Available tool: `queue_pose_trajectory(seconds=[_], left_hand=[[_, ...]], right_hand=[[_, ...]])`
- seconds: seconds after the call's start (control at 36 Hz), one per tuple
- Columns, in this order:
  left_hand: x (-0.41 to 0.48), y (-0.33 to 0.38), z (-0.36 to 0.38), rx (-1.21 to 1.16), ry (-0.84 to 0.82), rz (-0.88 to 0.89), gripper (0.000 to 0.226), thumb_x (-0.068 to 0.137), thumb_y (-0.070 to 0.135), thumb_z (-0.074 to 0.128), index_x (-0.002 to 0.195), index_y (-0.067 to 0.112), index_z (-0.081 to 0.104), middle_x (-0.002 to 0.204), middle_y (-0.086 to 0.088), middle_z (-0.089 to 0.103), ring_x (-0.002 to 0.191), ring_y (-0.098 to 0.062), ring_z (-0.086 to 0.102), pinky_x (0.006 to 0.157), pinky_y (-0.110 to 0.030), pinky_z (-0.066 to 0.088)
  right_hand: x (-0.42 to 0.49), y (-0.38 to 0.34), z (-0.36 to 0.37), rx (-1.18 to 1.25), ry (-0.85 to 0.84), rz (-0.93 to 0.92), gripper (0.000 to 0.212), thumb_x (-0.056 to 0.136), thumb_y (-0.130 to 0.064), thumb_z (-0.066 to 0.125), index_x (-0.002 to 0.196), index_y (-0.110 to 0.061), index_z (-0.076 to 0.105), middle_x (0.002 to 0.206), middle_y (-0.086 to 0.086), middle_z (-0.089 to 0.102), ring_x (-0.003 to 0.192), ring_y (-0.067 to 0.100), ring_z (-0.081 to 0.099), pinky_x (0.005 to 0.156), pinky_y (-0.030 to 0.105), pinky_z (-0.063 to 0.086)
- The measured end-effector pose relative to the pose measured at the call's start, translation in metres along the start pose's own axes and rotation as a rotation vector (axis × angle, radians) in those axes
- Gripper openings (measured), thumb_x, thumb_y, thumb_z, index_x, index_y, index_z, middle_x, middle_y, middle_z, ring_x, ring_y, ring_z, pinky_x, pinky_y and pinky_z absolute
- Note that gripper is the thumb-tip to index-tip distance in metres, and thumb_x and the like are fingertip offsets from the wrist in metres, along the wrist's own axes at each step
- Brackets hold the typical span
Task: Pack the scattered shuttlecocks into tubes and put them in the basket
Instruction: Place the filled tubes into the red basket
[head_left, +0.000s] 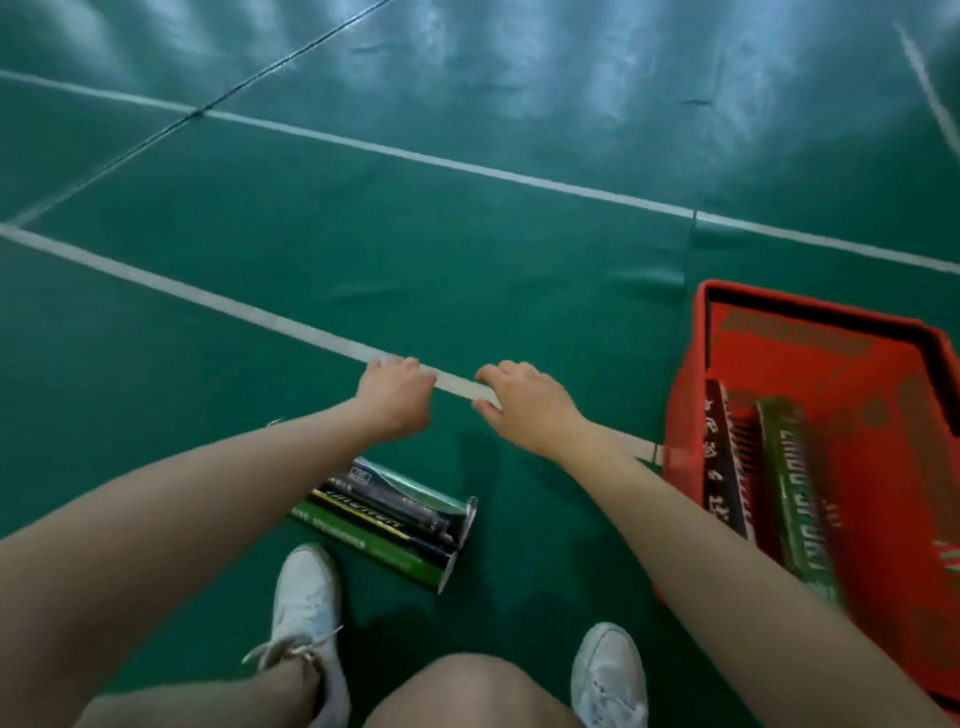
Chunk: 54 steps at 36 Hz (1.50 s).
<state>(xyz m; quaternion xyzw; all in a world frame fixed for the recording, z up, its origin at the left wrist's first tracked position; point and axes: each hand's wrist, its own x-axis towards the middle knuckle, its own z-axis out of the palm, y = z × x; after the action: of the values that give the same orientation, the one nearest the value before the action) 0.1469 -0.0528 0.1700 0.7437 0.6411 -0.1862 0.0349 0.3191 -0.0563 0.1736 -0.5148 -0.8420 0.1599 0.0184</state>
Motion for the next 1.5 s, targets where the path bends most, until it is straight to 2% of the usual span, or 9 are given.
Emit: queue_pose_trajectory(seconds=[0.19, 0.44, 0.61, 0.72, 0.89, 1.0, 1.19, 1.33, 1.5], left_hand=[[-0.006, -0.060, 0.092, -0.328, -0.206, -0.352, 0.040, 0.090, 0.022, 0.049, 0.127, 0.009, 0.044, 0.128, -0.016, 0.045, 0.121, -0.034, 0.042, 0.099, -0.047, 0.036], [-0.012, -0.031, 0.200, -0.996, -0.328, -0.979, 0.079, 0.086, 0.027, 0.059, 0.145, 0.009, 0.009, 0.147, -0.019, 0.013, 0.130, -0.038, 0.030, 0.103, -0.040, 0.033], [-0.006, -0.005, 0.227, -1.193, -0.366, -1.226, 0.103, 0.084, 0.023, 0.062, 0.145, 0.007, -0.020, 0.153, -0.018, -0.003, 0.129, -0.037, 0.033, 0.102, -0.038, 0.034], [-0.011, -0.002, 0.239, -1.303, -0.276, -1.304, 0.115, 0.080, 0.031, 0.070, 0.145, 0.002, -0.020, 0.155, -0.014, 0.004, 0.131, -0.036, 0.034, 0.103, -0.040, 0.034], [-0.019, 0.012, 0.235, -1.583, -0.160, -1.320, 0.107, 0.086, 0.033, 0.064, 0.143, 0.034, -0.027, 0.151, -0.018, 0.018, 0.117, -0.035, 0.048, 0.090, -0.041, 0.040], [-0.013, 0.016, 0.223, -1.657, -0.071, -1.256, 0.103, 0.087, 0.030, 0.062, 0.144, 0.038, -0.024, 0.147, -0.019, 0.028, 0.117, -0.034, 0.049, 0.093, -0.039, 0.039], [0.015, 0.016, 0.160, -1.579, 0.063, -0.919, 0.098, 0.084, 0.035, 0.063, 0.147, 0.040, -0.013, 0.143, -0.013, 0.033, 0.120, -0.028, 0.046, 0.097, -0.036, 0.037], [0.038, 0.030, 0.083, -1.563, 0.081, -0.681, 0.095, 0.085, 0.037, 0.063, 0.148, 0.039, -0.008, 0.149, -0.013, 0.028, 0.129, -0.029, 0.040, 0.101, -0.039, 0.036], [0.045, 0.076, -0.009, -1.551, 0.096, -0.421, 0.092, 0.080, 0.045, 0.060, 0.146, 0.046, -0.004, 0.145, -0.011, 0.038, 0.122, -0.033, 0.046, 0.103, -0.048, 0.039]], right_hand=[[0.072, -0.031, 0.094, 0.016, -0.303, -0.026, 0.062, 0.096, -0.040, 0.049, 0.147, -0.017, 0.023, 0.143, 0.012, 0.037, 0.131, 0.031, 0.035, 0.104, 0.047, 0.037], [0.082, -0.035, 0.202, 0.101, -0.579, 0.005, 0.086, 0.086, -0.045, 0.061, 0.151, -0.027, 0.007, 0.148, 0.014, 0.028, 0.133, 0.033, 0.031, 0.105, 0.050, 0.037], [0.075, -0.031, 0.238, 0.187, -0.620, -0.031, 0.092, 0.084, -0.040, 0.066, 0.150, -0.032, 0.003, 0.146, 0.012, 0.031, 0.127, 0.031, 0.041, 0.101, 0.044, 0.043], [0.071, -0.027, 0.249, 0.208, -0.603, 0.020, 0.094, 0.083, -0.043, 0.063, 0.151, -0.032, -0.001, 0.143, 0.012, 0.036, 0.126, 0.030, 0.041, 0.098, 0.042, 0.044], [0.068, -0.020, 0.250, 0.180, -0.525, 0.013, 0.088, 0.087, -0.048, 0.054, 0.151, -0.033, -0.004, 0.136, 0.011, 0.041, 0.120, 0.028, 0.044, 0.093, 0.044, 0.046], [0.062, -0.015, 0.241, 0.183, -0.417, 0.034, 0.083, 0.087, -0.050, 0.051, 0.150, -0.033, 0.000, 0.126, 0.010, 0.047, 0.108, 0.027, 0.050, 0.087, 0.042, 0.046], [0.056, 0.004, 0.183, 0.348, -0.189, 0.267, 0.076, 0.088, -0.047, 0.051, 0.147, -0.041, 0.004, 0.121, 0.009, 0.051, 0.104, 0.030, 0.054, 0.085, 0.041, 0.041], [0.037, 0.034, 0.105, 0.440, 0.044, 0.359, 0.075, 0.090, -0.045, 0.053, 0.147, -0.045, 0.003, 0.115, 0.008, 0.055, 0.089, 0.022, 0.052, 0.077, 0.035, 0.040], [-0.014, 0.076, 0.008, 0.491, 0.261, 0.445, 0.077, 0.091, -0.042, 0.055, 0.149, -0.041, 0.005, 0.132, 0.013, 0.046, 0.106, 0.026, 0.050, 0.088, 0.040, 0.040]])
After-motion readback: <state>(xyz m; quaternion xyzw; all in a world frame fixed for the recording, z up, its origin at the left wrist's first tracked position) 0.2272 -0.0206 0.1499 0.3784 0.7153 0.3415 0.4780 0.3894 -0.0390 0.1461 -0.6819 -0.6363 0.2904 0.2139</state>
